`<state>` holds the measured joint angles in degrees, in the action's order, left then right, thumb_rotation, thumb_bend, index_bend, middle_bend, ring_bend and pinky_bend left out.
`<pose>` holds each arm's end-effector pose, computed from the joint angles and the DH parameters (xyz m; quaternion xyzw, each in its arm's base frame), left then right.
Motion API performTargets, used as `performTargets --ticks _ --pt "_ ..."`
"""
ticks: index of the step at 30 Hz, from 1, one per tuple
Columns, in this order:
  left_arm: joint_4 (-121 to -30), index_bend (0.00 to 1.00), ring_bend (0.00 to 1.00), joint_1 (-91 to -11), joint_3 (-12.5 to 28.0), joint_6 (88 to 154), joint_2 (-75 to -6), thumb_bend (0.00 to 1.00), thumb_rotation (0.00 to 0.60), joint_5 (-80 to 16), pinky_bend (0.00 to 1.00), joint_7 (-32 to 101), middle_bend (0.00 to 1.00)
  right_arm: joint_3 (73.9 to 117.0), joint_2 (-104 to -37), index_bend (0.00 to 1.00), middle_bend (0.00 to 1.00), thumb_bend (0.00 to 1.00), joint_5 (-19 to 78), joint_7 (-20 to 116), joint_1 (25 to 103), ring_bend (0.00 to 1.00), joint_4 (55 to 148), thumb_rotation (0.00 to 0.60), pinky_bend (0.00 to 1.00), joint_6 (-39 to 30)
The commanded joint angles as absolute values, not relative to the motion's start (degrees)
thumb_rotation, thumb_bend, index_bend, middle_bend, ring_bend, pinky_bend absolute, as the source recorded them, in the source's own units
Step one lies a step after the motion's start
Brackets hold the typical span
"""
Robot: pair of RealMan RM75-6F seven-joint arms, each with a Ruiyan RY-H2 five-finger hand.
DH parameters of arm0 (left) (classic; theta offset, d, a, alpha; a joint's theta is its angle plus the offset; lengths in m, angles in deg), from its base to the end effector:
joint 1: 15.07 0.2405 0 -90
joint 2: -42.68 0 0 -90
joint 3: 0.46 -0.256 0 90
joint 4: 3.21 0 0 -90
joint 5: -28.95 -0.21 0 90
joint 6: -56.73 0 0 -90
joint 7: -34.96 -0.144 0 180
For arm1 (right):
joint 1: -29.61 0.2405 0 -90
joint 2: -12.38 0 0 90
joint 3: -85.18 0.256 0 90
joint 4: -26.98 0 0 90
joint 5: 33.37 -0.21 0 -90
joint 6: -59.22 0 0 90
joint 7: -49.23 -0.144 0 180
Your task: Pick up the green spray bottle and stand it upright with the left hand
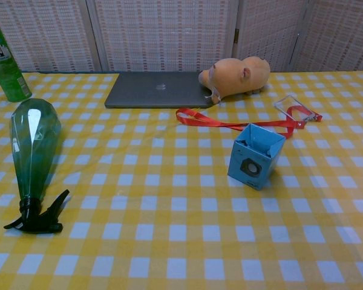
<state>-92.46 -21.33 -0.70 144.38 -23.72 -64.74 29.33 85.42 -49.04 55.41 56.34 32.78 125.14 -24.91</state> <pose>-0.2980 0.1762 0.1419 -0.6582 -0.3173 -0.3847 0.5641 -0.2973 -0.1608 0.1540 0.6302 -0.3810 0.3509 0.5783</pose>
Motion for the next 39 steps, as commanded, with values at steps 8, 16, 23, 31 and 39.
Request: performTargets --ticks 8,16,23,31,39 --pt "-87.7 0.19 0.12 -22.5 -0.6 149.2 -27.5 0.18 0.600 -71.8 0.19 33.3 0.12 85.5 -47.9 0.00 0.00 0.35 58.6 53.6 30.7 0.00 124.8 0.536 0.00 -30.6" --pt "-79.0 0.15 0.05 -27.1 -1.1 147.4 -31.0 0.18 0.600 -78.0 0.15 32.2 0.09 86.6 -49.7 0.00 0.00 0.35 60.1 55.0 29.6 0.00 122.9 0.536 0.00 -34.4" --pt "-64.9 0.14 0.03 -30.1 -1.4 146.4 -37.7 0.18 0.600 -79.2 0.15 34.3 0.01 86.9 -50.4 0.00 0.00 0.34 58.5 57.5 29.9 0.00 122.4 0.535 0.00 -32.5" --pt "-49.7 0.15 0.00 -33.1 -3.5 146.9 -45.7 0.18 0.600 -81.5 0.15 39.0 0.00 86.9 -50.2 0.00 0.00 0.35 56.6 58.3 30.2 0.00 122.8 0.534 0.00 -30.4" --pt "-40.5 0.15 0.00 -35.4 -5.2 147.2 -52.5 0.18 0.600 -81.6 0.14 43.3 0.00 86.9 -49.6 0.00 0.00 0.34 55.1 58.5 30.5 0.00 123.8 0.534 0.00 -28.5"
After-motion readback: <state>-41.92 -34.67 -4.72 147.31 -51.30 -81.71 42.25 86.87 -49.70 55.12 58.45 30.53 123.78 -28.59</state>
